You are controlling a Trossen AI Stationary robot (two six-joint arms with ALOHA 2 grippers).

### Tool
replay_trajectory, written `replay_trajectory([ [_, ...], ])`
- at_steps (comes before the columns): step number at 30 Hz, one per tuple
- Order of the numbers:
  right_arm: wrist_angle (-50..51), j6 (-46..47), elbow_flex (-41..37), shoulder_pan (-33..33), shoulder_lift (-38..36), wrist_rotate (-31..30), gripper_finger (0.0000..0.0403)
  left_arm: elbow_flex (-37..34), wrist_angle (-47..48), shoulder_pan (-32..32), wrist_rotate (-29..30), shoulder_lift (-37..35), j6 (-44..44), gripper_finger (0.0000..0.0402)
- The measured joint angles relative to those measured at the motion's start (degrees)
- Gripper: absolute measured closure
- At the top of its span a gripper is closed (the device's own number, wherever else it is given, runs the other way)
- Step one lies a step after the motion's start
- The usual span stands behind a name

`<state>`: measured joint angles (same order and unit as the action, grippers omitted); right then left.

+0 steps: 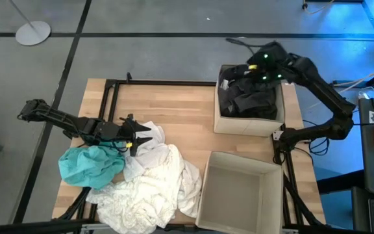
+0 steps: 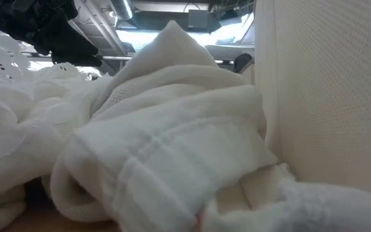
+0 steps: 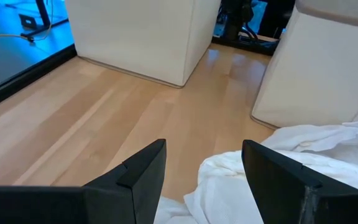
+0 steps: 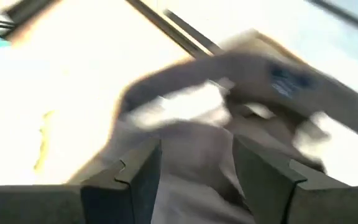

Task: Sort clothes
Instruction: Put the light blue shorts into the top laundry organizer

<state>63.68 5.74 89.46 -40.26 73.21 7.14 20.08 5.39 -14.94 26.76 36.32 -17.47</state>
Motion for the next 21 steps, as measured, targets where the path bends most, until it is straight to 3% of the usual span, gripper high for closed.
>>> replay_trajectory([
  [11, -22.3, -0.2, -6.1, 27.3, 0.2, -7.4, 0.0205, 0.0, 0.0, 0.0, 0.0, 0.0, -1.6, 0.0199],
  [16, -32.2, -1.7, -12.7, 38.0, 0.2, -11.7, 0.0205, 0.0, -0.1, 0.0, 0.1, 0.0, -3.1, 0.0199],
  [21, -47.6, -2.9, -22.2, 44.6, 0.2, -12.6, 0.0205, 0.5, -2.5, 0.0, 0.1, 0.0, 0.0, 0.0199],
])
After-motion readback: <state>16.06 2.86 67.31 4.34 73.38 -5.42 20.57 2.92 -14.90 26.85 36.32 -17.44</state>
